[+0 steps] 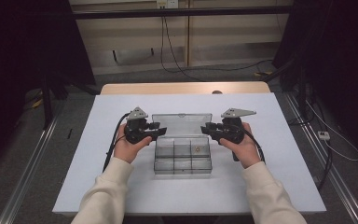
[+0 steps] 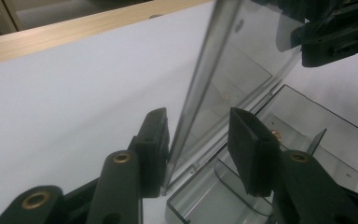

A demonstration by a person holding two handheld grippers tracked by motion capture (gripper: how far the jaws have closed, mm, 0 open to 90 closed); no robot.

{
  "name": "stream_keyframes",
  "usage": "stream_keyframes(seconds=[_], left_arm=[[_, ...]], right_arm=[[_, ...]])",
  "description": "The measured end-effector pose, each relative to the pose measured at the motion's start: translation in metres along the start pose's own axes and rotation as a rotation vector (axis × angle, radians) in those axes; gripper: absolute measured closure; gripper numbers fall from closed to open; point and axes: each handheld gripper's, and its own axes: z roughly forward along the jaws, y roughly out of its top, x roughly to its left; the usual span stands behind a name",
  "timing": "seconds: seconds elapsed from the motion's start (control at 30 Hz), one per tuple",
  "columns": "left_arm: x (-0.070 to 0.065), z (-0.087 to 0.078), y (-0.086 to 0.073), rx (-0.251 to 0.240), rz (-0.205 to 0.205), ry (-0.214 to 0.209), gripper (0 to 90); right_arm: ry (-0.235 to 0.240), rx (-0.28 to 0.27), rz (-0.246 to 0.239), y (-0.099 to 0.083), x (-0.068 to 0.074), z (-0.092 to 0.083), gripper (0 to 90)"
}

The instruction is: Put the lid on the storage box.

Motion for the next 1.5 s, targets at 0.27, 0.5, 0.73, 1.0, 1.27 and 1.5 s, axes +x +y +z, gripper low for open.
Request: stream_keyframes(seconds=[0.27,0.5,0.73,1.0,1.27,1.5], left_arm=[[-0.002,-0.004,-0.002,0.006,0.002,0.001,58.4],[-0.005,-0.004,-0.005,0.016,0.006,-0.011,58.8],[-0.007,-0.005,-0.006,0.025,0.017,-0.018,58.3],[-0.007,-0.004,-0.006,0.019,0.012,-0.020,58.3],[-0.007,-0.007,-0.008,0.024,0.014,-0.020,58.0],[-0.008,-0.008,-0.010,0.031,0.010,-0.019,57.6]], right_arm=[[0.003,0.006,-0.010,-0.002,0.003,-0.005,67.7],[0.005,0.017,-0.009,-0.004,0.004,-0.010,66.8],[0.010,0.016,-0.004,-0.007,0.005,-0.015,67.1],[0.009,0.019,0.024,-0.011,0.007,-0.023,60.8],[0.025,0.025,0.070,-0.013,0.006,-0.035,60.8],[0.067,0.060,0.072,-0.020,0.009,-0.041,70.8]])
